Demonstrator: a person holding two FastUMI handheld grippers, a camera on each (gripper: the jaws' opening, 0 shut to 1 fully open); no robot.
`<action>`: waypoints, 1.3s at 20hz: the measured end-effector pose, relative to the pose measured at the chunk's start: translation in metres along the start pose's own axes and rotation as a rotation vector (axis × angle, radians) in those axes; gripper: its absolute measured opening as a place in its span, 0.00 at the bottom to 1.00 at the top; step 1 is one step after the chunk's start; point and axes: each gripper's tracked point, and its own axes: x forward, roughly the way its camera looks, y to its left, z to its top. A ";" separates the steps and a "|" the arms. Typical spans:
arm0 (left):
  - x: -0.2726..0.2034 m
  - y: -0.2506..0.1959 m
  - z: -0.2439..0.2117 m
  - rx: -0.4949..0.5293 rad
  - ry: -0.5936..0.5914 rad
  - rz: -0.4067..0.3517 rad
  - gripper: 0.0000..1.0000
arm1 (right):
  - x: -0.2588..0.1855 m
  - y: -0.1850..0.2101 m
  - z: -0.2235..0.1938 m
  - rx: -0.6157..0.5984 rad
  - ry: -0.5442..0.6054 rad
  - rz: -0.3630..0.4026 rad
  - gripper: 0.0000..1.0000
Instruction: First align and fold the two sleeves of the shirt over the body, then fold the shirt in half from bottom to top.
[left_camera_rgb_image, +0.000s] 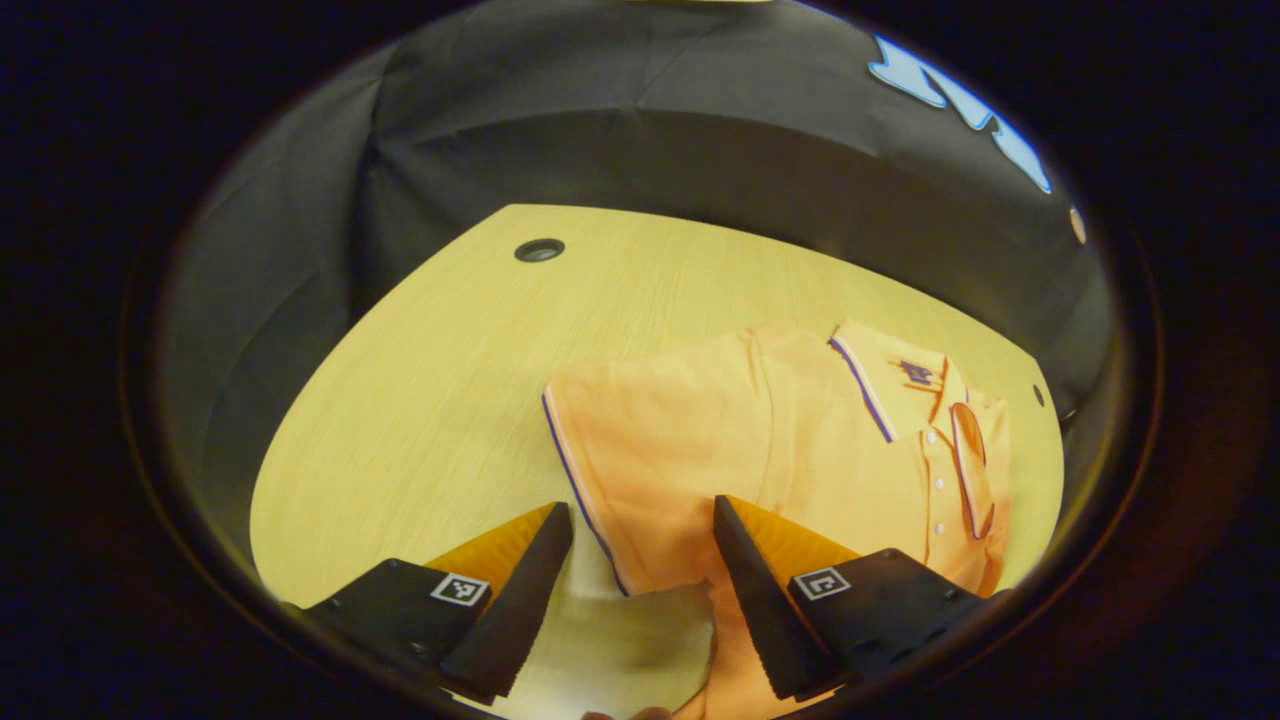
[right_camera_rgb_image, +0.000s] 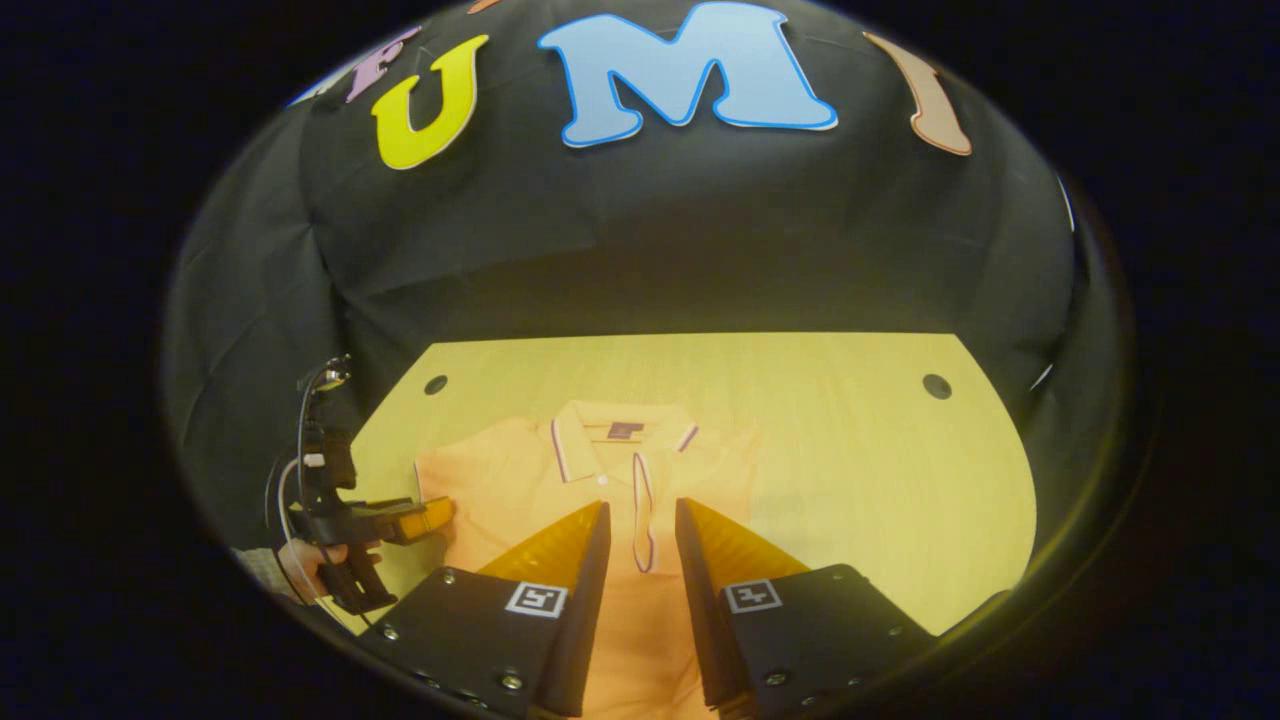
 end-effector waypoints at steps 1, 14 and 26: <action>0.004 0.001 0.000 0.009 -0.012 0.006 0.96 | 0.000 0.000 0.000 0.000 0.001 -0.001 0.42; 0.007 0.000 0.011 0.122 -0.051 0.064 0.12 | -0.001 0.000 -0.008 0.016 0.018 -0.006 0.43; -0.049 -0.151 0.068 0.502 -0.286 -0.141 0.12 | -0.020 -0.032 -0.024 0.099 0.009 -0.069 0.43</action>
